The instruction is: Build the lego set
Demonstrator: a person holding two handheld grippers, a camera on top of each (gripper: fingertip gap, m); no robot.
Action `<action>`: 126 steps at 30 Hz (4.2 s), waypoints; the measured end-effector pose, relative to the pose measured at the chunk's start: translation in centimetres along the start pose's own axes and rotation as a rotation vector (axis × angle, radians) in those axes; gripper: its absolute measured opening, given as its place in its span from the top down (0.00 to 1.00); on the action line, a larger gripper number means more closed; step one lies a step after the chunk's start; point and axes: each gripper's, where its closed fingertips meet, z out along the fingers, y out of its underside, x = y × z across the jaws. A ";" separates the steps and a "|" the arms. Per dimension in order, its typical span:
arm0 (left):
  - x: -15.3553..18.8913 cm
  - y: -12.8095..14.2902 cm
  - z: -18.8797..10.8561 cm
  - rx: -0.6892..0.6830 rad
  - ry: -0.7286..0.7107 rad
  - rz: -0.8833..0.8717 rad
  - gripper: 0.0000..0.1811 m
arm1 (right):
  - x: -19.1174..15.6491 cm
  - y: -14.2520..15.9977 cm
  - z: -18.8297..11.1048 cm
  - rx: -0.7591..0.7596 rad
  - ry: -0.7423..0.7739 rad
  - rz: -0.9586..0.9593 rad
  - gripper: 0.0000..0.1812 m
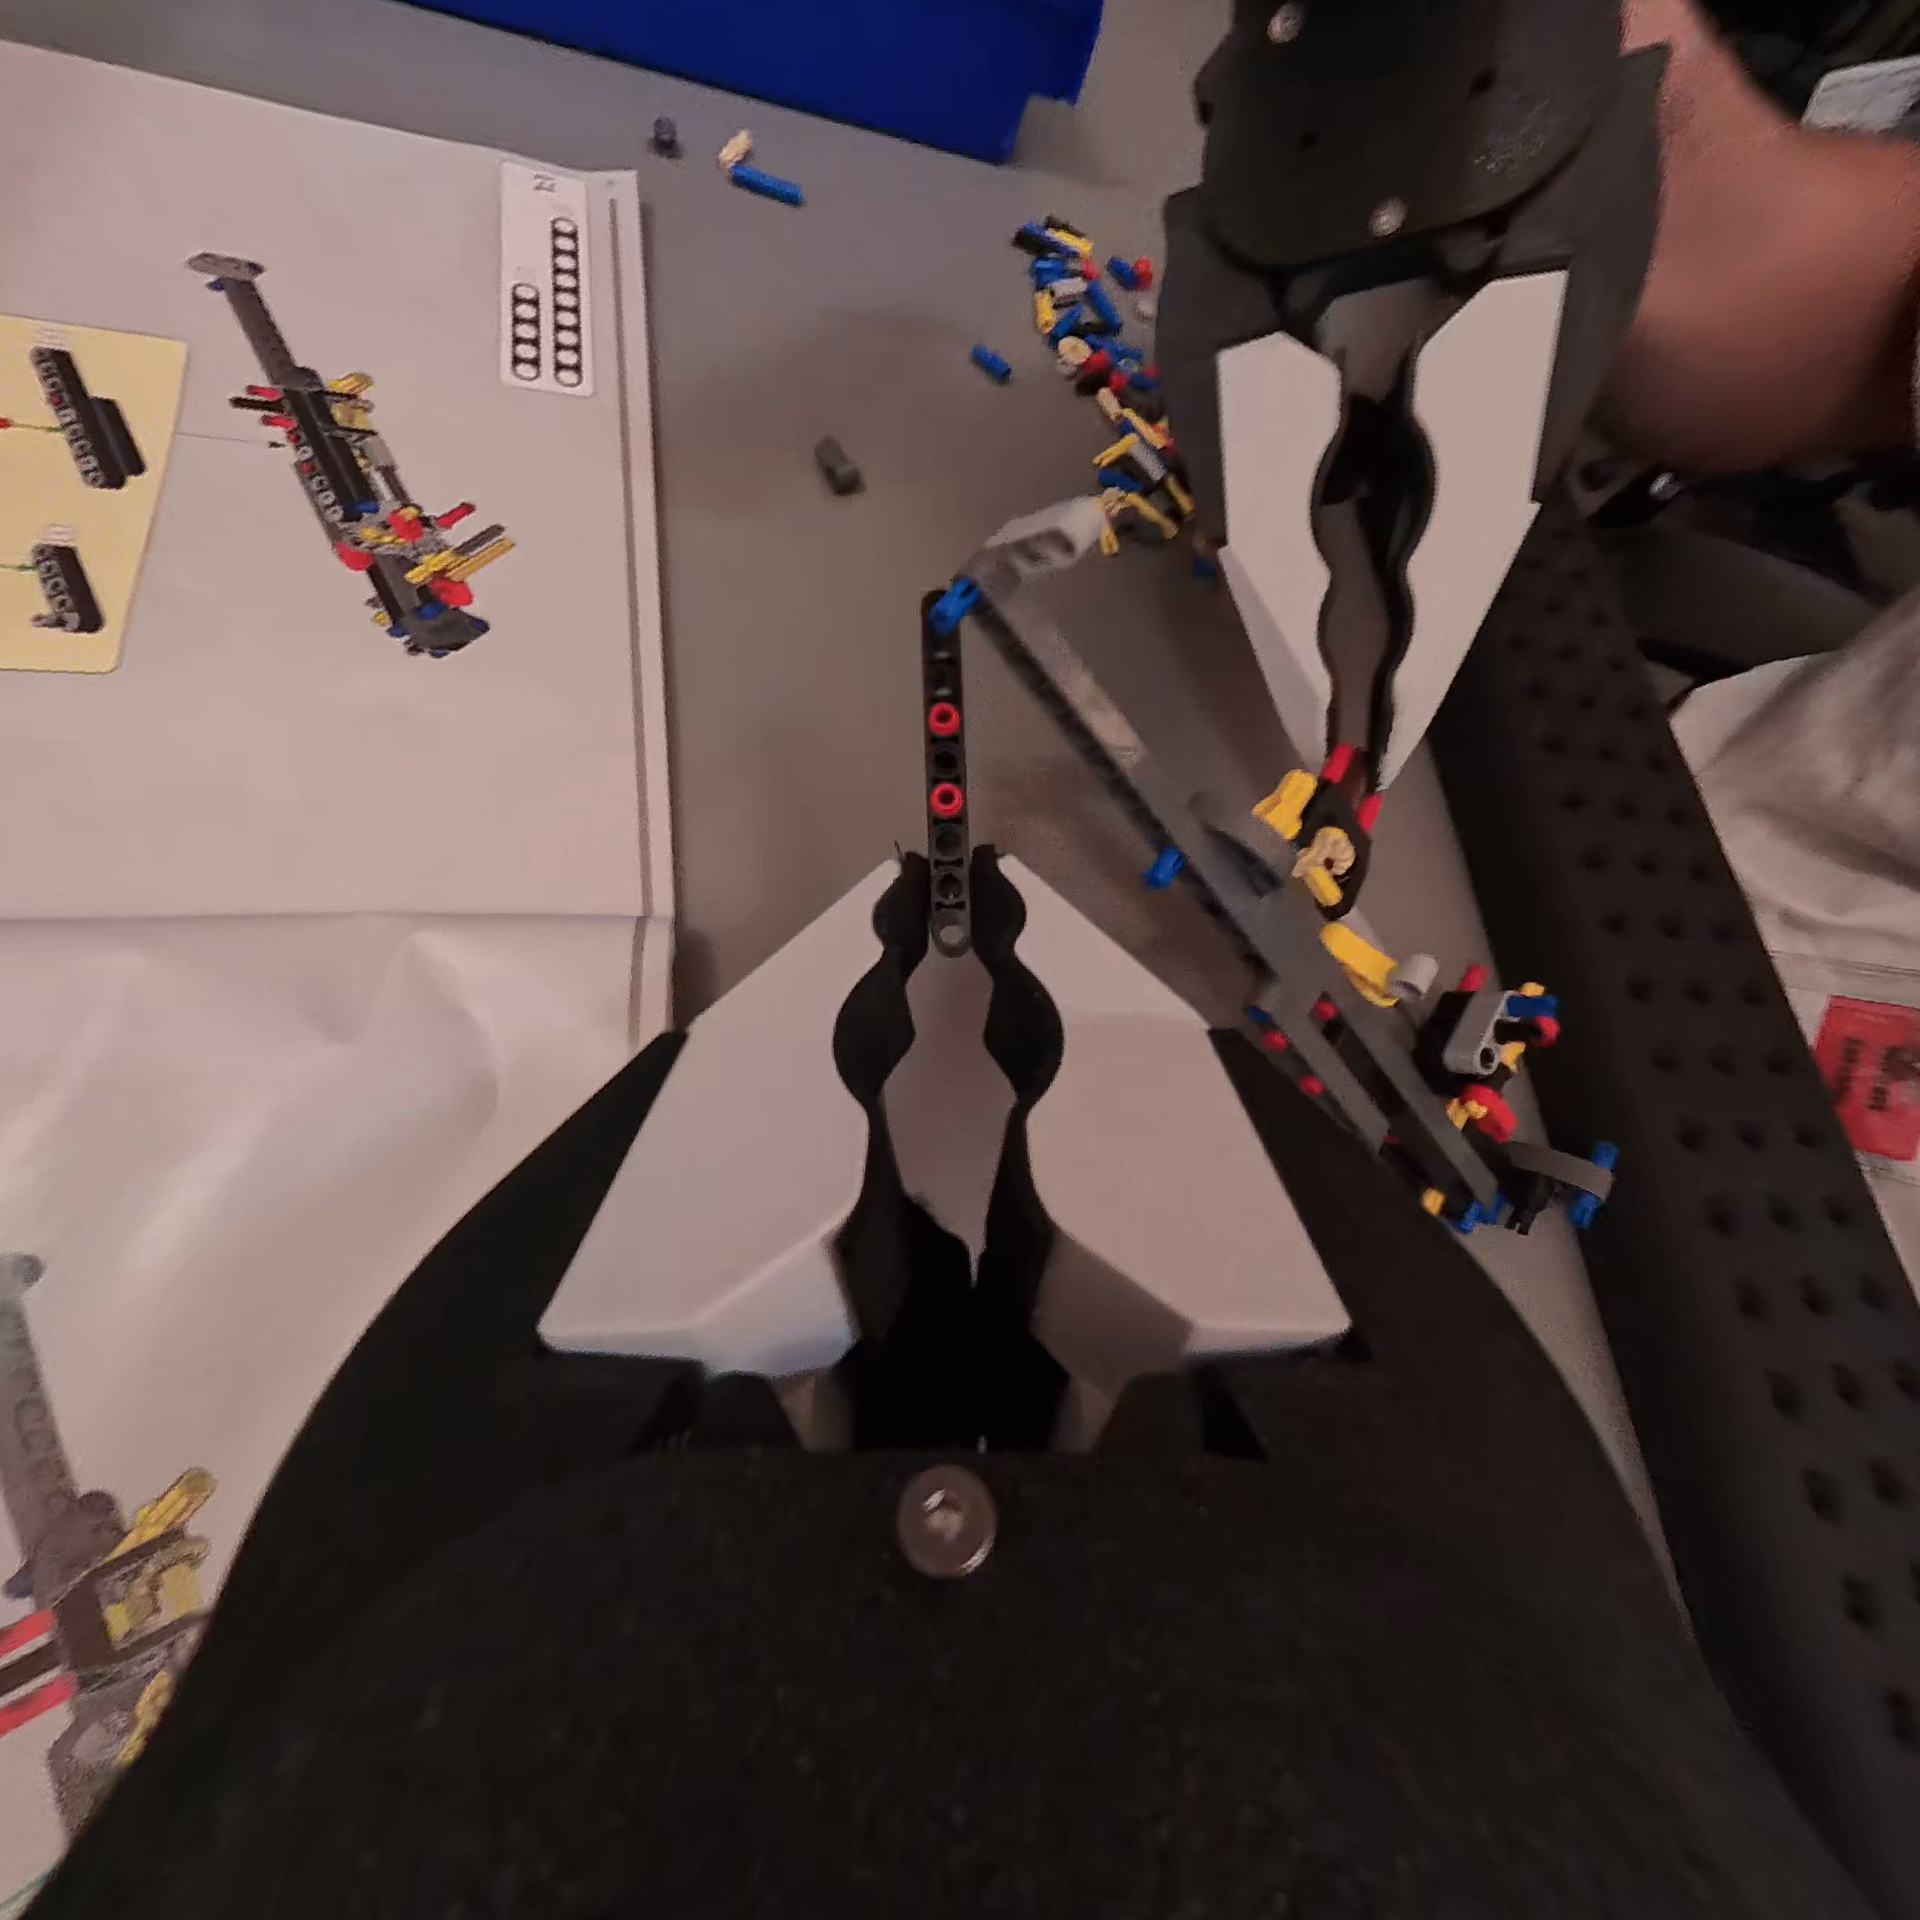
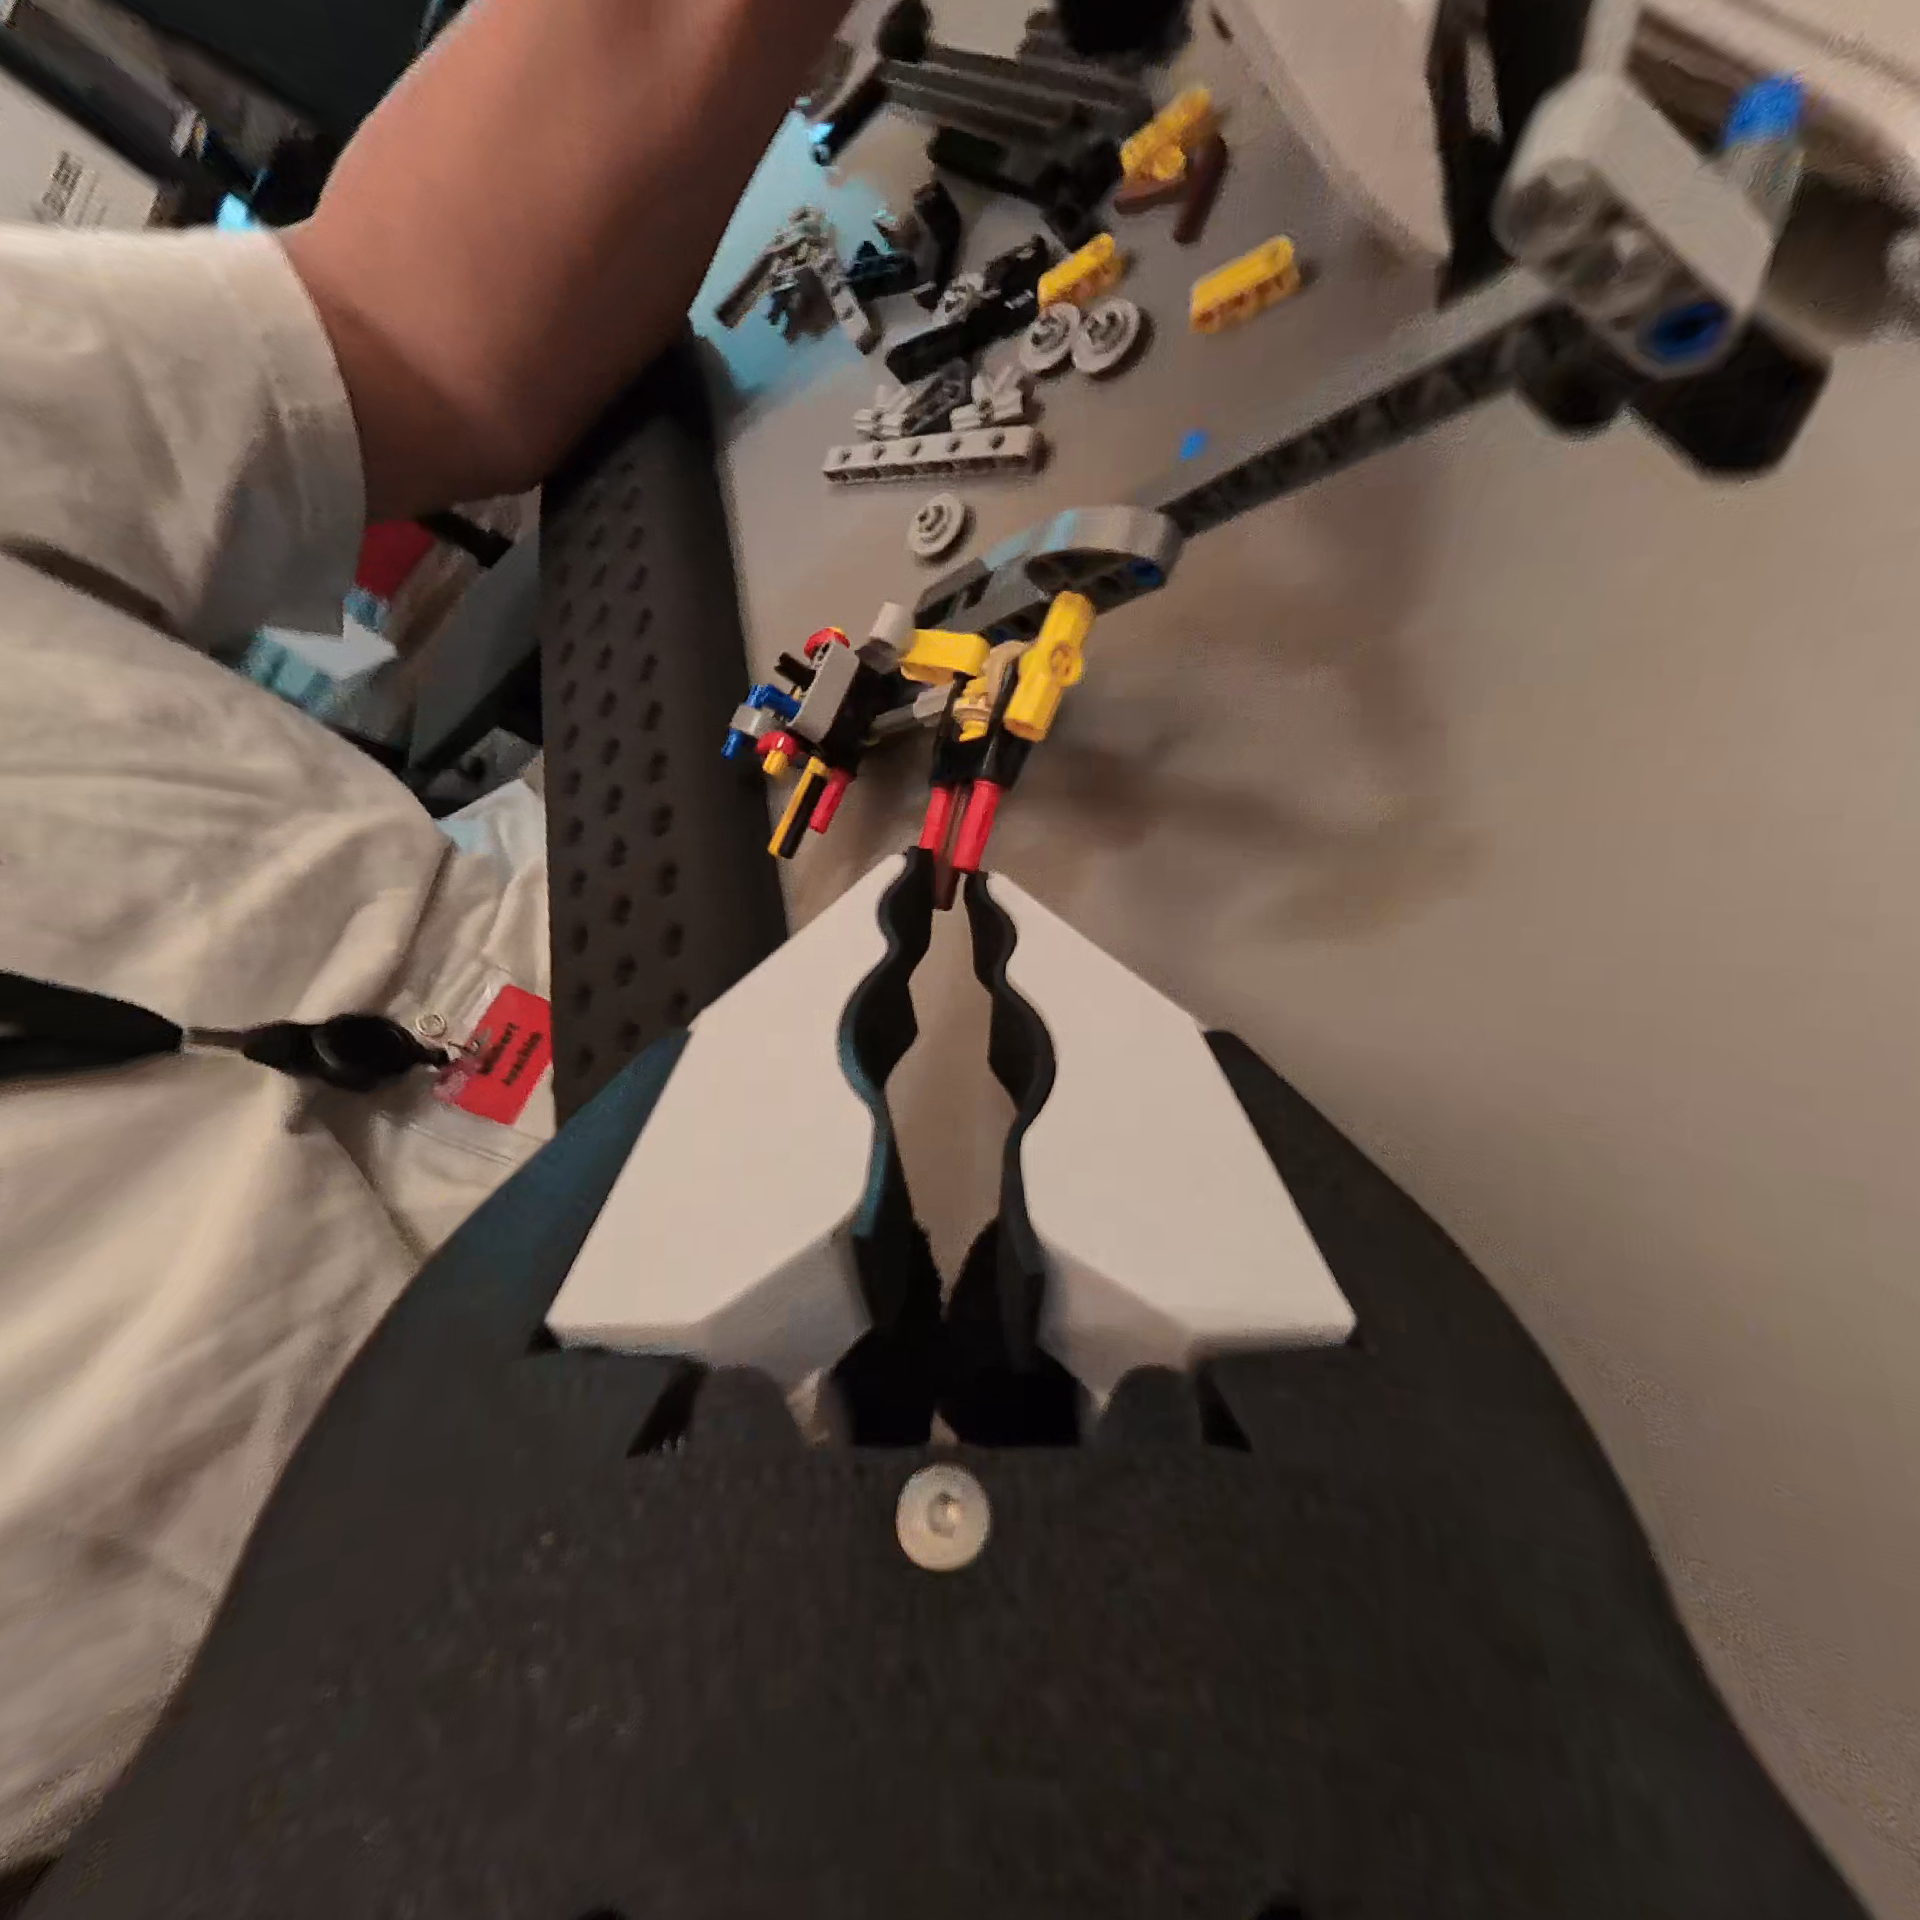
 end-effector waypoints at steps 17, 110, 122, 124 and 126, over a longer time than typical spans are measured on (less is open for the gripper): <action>6.7 4.7 3.2 -0.436 0.038 0.211 0.97 | 1.1 4.9 -1.8 0.020 0.082 0.431 0.98; 4.5 3.9 -0.4 -0.305 -0.351 -0.161 0.97 | 7.0 -3.9 2.1 0.223 0.831 -0.191 0.83; 3.4 5.1 -1.1 -0.330 -0.374 -0.194 0.97 | 6.8 -3.9 2.2 0.229 0.817 -0.199 0.84; 3.3 5.5 -1.1 -0.342 -0.377 -0.192 0.97 | 6.4 -4.2 2.0 0.254 0.801 -0.220 0.82; 3.4 5.5 -1.0 -0.347 -0.370 -0.188 0.97 | 5.9 -4.9 1.5 0.310 0.768 -0.238 0.82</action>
